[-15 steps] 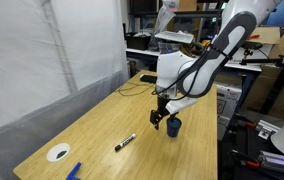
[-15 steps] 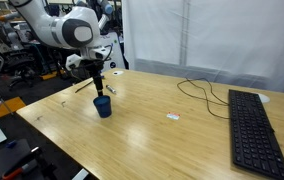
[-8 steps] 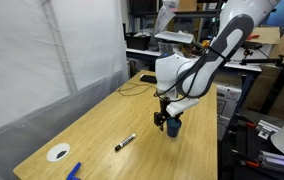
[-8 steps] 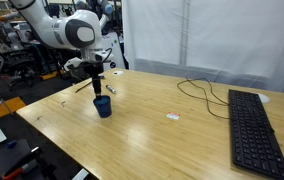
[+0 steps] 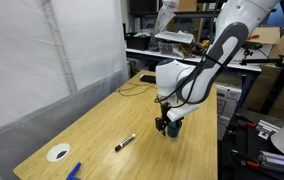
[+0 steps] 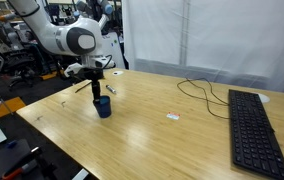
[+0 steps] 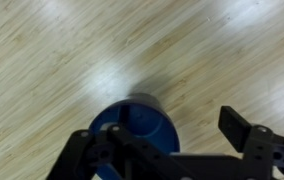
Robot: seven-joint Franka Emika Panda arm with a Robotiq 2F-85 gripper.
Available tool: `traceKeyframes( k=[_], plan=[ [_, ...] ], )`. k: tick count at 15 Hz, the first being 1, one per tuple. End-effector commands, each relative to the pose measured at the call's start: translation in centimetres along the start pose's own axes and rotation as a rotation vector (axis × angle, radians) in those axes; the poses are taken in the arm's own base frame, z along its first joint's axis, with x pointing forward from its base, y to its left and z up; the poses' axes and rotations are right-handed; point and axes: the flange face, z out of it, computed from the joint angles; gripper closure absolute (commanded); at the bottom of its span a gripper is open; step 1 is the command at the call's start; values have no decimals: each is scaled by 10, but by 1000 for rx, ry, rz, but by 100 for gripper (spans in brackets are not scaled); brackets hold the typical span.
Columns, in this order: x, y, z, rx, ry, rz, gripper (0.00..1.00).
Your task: Move the cup to the right
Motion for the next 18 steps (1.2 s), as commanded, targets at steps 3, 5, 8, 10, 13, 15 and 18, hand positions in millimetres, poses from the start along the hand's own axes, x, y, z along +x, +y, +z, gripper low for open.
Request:
traceKeyframes(
  k=[3, 5, 8, 10, 13, 15, 18],
  plan=[
    [3, 1, -8, 51, 38, 16, 54],
    [4, 0, -12, 57, 54, 14, 69],
    [4, 1, -18, 66, 71, 13, 89],
    [4, 1, -22, 66, 81, 10, 100],
    [8, 5, -29, 62, 96, 15, 100],
    [18, 17, -39, 58, 112, 34, 99],
    [44, 46, -66, 58, 158, 82, 99]
  ],
)
